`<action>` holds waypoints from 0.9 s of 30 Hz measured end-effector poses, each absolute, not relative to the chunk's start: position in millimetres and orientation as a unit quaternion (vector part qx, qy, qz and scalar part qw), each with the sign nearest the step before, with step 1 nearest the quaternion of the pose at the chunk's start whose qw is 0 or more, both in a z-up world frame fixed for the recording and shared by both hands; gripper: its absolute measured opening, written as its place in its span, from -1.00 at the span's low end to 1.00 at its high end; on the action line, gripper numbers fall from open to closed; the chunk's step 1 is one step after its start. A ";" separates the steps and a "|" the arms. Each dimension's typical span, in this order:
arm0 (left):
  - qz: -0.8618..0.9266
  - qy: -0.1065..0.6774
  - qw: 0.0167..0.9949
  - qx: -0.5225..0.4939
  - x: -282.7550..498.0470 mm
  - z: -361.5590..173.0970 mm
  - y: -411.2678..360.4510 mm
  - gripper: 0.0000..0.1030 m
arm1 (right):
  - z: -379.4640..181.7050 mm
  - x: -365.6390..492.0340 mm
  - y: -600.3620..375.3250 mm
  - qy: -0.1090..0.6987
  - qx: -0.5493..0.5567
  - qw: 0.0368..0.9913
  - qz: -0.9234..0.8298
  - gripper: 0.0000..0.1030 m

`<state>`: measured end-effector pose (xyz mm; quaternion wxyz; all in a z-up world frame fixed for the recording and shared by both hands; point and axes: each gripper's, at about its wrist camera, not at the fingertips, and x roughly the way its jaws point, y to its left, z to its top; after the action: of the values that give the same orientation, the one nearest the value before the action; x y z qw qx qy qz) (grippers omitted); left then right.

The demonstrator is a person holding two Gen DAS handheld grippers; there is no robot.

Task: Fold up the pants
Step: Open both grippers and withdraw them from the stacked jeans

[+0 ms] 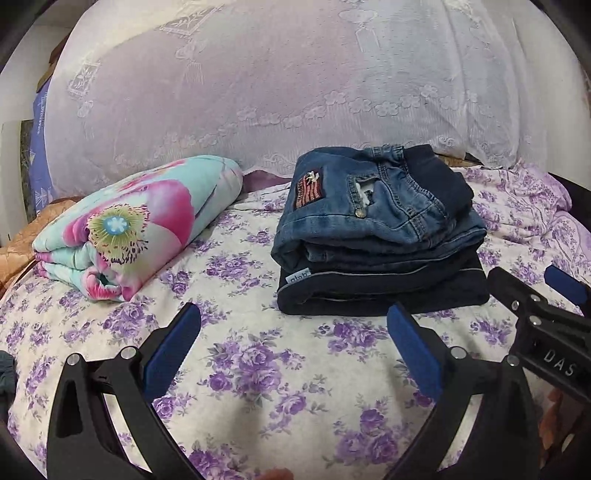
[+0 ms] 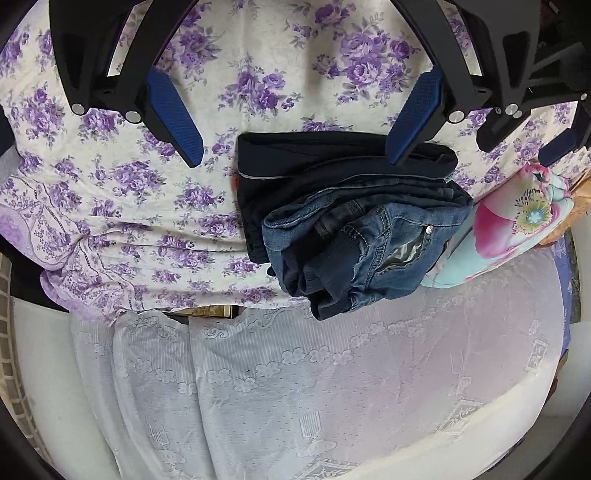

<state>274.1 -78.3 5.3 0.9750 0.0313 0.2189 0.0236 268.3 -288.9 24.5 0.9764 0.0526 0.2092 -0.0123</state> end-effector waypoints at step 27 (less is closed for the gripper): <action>0.022 0.229 0.972 0.045 276.9 2.9 -84.6 0.91 | 28.7 261.2 -274.9 0.189 0.023 0.982 -0.007 0.93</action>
<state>276.9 -84.6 2.9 0.9721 0.0452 0.2289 0.0219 261.2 -274.9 28.7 0.9817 0.0234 0.1886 -0.0065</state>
